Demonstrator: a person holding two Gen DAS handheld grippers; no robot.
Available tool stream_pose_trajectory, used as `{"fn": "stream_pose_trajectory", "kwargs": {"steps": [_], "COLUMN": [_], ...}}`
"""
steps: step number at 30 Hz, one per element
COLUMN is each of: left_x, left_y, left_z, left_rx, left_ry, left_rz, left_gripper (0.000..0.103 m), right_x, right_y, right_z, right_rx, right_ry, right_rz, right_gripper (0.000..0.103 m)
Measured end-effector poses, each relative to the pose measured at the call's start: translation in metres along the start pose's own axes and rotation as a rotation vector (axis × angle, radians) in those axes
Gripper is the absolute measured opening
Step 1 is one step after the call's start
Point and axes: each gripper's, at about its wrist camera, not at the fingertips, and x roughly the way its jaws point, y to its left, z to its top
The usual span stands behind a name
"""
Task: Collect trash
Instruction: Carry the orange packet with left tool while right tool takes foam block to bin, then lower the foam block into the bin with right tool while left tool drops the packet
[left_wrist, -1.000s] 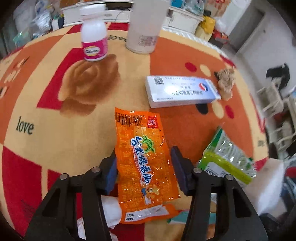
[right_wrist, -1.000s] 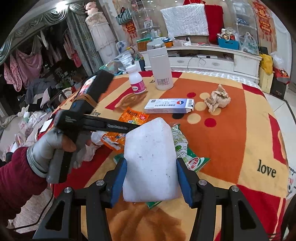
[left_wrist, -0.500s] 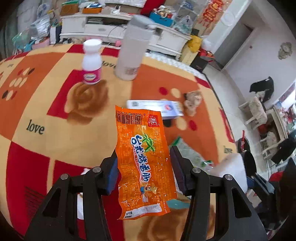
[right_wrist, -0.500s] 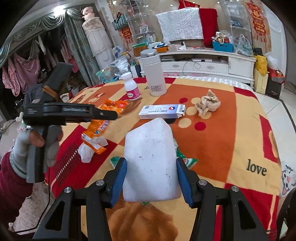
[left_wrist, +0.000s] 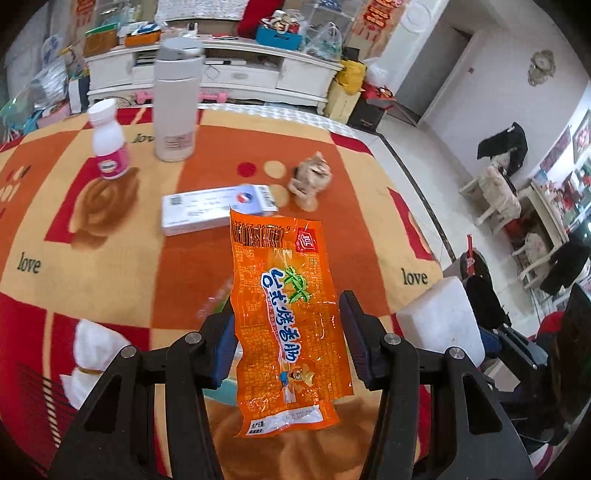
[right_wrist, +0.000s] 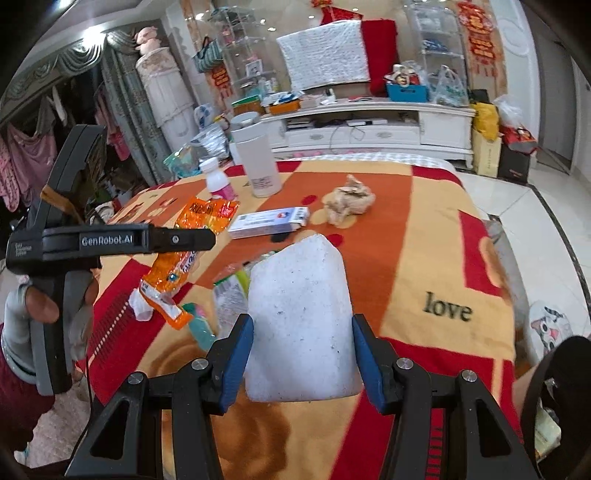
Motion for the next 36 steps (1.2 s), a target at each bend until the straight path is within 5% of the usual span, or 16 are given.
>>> {"fn": "stream_pose_trajectory", "kwargs": {"steps": [13, 31, 36], "left_x": [0.021, 0.075, 0.089], "left_y": [-0.066, -0.185, -0.192], "left_z": [-0.008, -0.02, -0.024], "left_rx": [0.113, 0.277, 0.278], "left_ry": [-0.01, 0.048, 0.08], "left_rz": [-0.011, -0.121, -0.114], "left_gripper": [0.05, 0.05, 0.05], "right_x": [-0.025, -0.086, -0.08], "right_y": [-0.052, -0.16, -0.187], "right_z": [-0.018, -0.056, -0.068], "right_rx": [0.09, 0.269, 0.344], "right_ry": [-0.024, -0.055, -0.029], "right_rz": [-0.068, -0.241, -0.22], "right_gripper": [0.052, 0.052, 0.052]}}
